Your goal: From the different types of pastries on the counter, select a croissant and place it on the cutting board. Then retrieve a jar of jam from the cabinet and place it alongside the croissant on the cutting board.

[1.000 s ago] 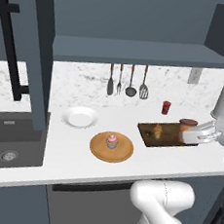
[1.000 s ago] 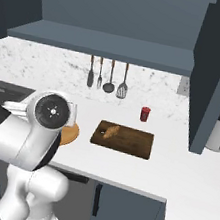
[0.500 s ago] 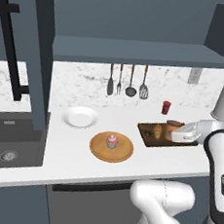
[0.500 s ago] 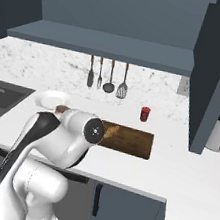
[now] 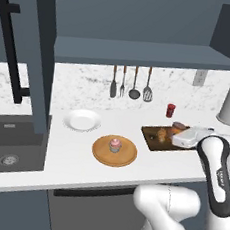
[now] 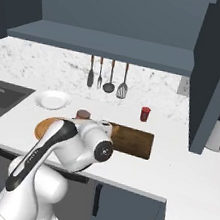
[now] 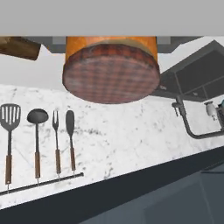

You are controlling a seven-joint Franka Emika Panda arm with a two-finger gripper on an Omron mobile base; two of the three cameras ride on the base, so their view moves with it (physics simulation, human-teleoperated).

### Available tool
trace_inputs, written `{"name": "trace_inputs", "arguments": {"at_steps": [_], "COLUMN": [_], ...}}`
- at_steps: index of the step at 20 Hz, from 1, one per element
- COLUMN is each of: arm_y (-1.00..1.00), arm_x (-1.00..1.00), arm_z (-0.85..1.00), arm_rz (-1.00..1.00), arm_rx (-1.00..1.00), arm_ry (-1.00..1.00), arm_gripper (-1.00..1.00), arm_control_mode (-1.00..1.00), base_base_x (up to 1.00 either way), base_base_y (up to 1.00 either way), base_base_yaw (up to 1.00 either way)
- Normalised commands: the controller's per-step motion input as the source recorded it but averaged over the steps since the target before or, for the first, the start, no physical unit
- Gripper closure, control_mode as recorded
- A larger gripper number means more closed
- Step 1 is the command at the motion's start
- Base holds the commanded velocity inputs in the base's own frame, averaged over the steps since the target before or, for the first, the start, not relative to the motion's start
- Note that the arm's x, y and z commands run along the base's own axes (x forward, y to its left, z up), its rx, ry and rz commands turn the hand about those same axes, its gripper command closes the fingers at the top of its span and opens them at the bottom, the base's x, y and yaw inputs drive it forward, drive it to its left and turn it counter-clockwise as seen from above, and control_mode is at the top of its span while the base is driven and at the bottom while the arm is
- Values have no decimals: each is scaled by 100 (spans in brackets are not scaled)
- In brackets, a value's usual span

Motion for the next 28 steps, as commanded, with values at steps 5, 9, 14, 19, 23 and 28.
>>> {"name": "trace_inputs", "arguments": {"at_steps": [5, 9, 14, 19, 23, 28], "arm_y": [-89, -26, -14, -81, -62, -5], "arm_x": [22, 75, 86, 8, 1, 3], "arm_z": [-19, -7, -12, -41, -10, -1], "arm_rz": [-34, -27, -17, -9, -7, 0], "arm_rx": [0, 0, 0, 0, 1, 0], "arm_ry": [-3, -5, -3, -7, -5, 0], "arm_gripper": [100, 100, 100, 100, 100, 100], "arm_control_mode": [-100, -100, -100, -100, -100, -100], "base_base_x": [0, 0, 0, 0, 0, 0], "base_base_y": [0, 0, 0, 0, 0, 0], "base_base_yaw": [0, 0, 0, 0, 0, 0]}}
